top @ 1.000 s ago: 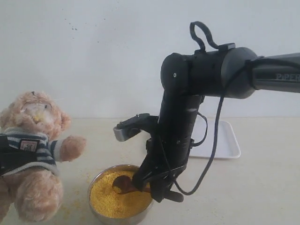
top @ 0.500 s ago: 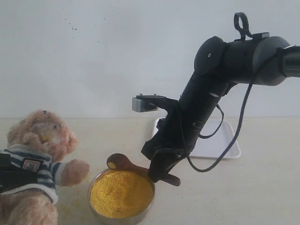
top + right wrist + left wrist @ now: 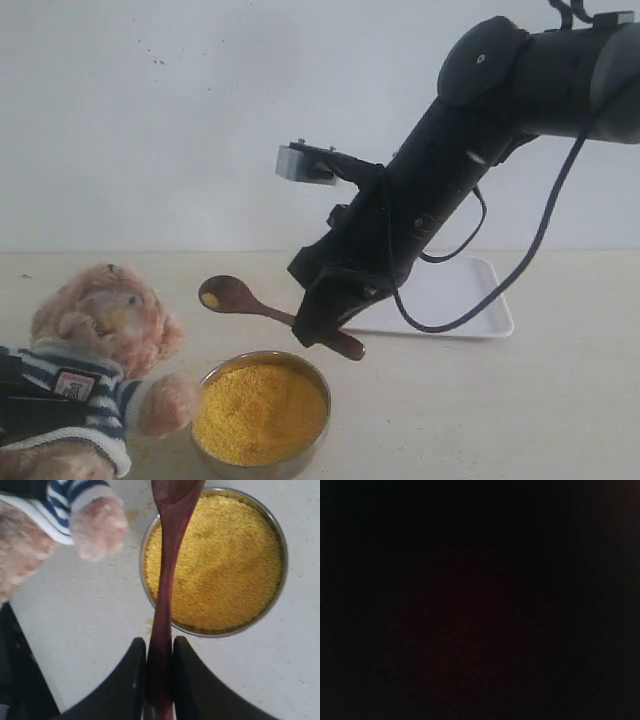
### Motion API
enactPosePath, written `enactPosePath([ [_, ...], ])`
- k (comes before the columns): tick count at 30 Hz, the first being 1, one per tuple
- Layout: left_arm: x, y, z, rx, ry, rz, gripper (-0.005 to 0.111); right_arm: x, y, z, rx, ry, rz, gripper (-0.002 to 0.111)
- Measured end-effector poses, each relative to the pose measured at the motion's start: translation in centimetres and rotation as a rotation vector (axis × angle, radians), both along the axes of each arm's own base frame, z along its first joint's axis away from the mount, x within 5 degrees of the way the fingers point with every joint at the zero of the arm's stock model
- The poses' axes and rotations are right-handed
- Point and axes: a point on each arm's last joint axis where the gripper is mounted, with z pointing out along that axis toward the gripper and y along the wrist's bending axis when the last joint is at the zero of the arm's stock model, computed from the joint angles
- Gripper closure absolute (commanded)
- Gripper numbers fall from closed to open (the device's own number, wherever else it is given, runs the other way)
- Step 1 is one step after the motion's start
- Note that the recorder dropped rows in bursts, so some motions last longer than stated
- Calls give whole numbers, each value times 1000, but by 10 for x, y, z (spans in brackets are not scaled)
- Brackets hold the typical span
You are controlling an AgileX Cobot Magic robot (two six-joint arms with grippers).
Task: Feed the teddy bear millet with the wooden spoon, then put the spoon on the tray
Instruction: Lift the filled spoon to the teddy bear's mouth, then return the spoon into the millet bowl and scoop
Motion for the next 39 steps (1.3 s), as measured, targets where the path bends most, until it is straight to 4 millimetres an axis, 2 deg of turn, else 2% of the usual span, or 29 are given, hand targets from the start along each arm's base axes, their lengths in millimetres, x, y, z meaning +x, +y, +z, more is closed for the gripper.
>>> enactPosePath([
  [4, -7, -2, -6, -49, 38, 53, 103, -16, 22, 4, 54, 34, 42, 108],
  [8, -6, -1, -7, -45, 40, 80, 103, -45, 64, 2, 31, -82, 145, 108],
  [9, -6, -1, -7, -45, 40, 80, 103, -47, 68, 1, 31, -105, 148, 108],
  [21, -6, -1, -7, -45, 40, 80, 103, -31, 74, 5, 78, -278, 48, 108],
  [26, -6, -1, -7, -43, 38, 79, 103, -57, 100, 0, -100, -519, 201, 108],
  [35, -6, -1, -7, -41, 34, 79, 103, -60, 107, 1, -279, -771, 253, 108],
  [39, -6, -1, -7, -38, 28, 79, 103, -73, 117, 3, -313, -841, 287, 108],
])
